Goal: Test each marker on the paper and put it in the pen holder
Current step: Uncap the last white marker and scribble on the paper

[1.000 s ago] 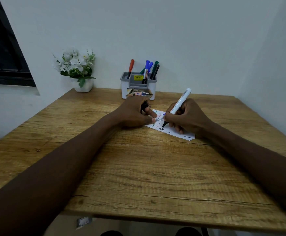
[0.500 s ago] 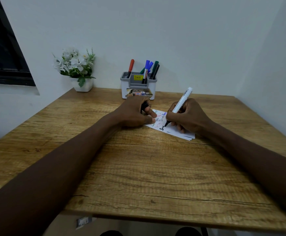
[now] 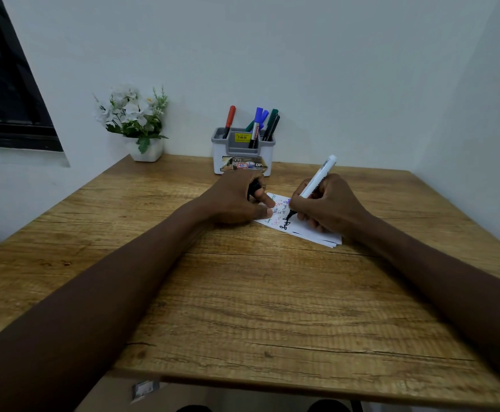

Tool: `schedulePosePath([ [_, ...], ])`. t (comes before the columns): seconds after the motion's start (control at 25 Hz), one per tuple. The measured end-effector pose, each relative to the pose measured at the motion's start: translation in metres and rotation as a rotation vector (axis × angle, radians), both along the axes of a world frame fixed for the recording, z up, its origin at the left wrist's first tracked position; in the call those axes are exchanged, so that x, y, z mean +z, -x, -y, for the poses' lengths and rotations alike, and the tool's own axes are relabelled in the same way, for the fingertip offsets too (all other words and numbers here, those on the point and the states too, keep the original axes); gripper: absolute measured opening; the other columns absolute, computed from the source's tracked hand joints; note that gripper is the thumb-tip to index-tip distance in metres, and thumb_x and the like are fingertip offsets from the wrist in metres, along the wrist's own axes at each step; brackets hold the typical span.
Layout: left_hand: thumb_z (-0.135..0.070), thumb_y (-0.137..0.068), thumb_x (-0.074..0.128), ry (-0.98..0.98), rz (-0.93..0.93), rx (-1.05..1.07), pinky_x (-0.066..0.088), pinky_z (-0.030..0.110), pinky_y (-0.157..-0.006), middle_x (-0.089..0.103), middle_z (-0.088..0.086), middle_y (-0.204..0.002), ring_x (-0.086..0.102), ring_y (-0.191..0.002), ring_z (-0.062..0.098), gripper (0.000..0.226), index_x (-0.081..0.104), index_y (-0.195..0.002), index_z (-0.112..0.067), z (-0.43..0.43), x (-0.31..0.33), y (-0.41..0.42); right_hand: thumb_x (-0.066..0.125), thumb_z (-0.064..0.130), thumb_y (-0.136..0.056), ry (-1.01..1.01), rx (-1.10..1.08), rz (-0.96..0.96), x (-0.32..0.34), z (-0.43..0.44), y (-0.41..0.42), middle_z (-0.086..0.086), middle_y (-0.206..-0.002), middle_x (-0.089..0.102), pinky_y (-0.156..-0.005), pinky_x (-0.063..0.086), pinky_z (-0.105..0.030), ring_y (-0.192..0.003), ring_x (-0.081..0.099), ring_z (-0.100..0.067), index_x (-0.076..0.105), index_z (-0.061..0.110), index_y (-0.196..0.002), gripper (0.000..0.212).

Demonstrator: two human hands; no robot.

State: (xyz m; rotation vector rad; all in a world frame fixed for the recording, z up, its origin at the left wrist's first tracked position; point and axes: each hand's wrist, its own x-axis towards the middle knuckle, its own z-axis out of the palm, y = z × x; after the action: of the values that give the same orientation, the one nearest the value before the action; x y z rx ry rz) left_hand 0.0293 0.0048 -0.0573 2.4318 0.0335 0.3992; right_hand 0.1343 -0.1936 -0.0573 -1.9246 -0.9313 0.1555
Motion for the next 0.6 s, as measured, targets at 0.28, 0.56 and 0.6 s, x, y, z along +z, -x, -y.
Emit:
schedulePosePath([
  [0.28, -0.015, -0.079, 0.085, -0.003, 0.005, 0.001, 0.059, 0.031, -0.079, 0.07, -0.003, -0.085, 0.071, -0.095, -0.004, 0.033, 0.052, -0.08, -0.02, -0.0013, -0.0009, -0.0011, 0.075, 0.009, -0.086, 0.015, 0.02, 0.039, 0.0019, -0.0001, 0.0033, -0.013, -0.065, 0.071, -0.04, 0.048, -0.023, -0.041, 0.059, -0.011, 0.072, 0.0, -0.081, 0.01],
  [0.56, -0.016, -0.081, 0.084, -0.016, -0.006, -0.001, 0.056, 0.027, -0.074, 0.067, -0.005, -0.082, 0.071, -0.098, -0.002, 0.033, 0.051, -0.08, -0.021, -0.0011, 0.0004, -0.001, 0.075, 0.01, -0.084, 0.014, -0.04, 0.007, 0.0003, -0.003, -0.0006, -0.015, -0.067, 0.074, -0.04, 0.048, -0.026, -0.041, 0.059, -0.015, 0.074, -0.003, -0.084, 0.014],
  [0.6, -0.016, -0.081, 0.084, -0.01, -0.011, -0.002, 0.055, 0.026, -0.073, 0.066, -0.007, -0.08, 0.071, -0.097, -0.003, 0.033, 0.051, -0.08, -0.02, -0.0008, 0.0003, -0.0009, 0.075, 0.011, -0.084, 0.014, -0.052, 0.005, 0.0002, -0.0026, -0.0011, -0.015, -0.067, 0.074, -0.04, 0.048, -0.026, -0.041, 0.06, -0.016, 0.073, -0.003, -0.084, 0.014],
])
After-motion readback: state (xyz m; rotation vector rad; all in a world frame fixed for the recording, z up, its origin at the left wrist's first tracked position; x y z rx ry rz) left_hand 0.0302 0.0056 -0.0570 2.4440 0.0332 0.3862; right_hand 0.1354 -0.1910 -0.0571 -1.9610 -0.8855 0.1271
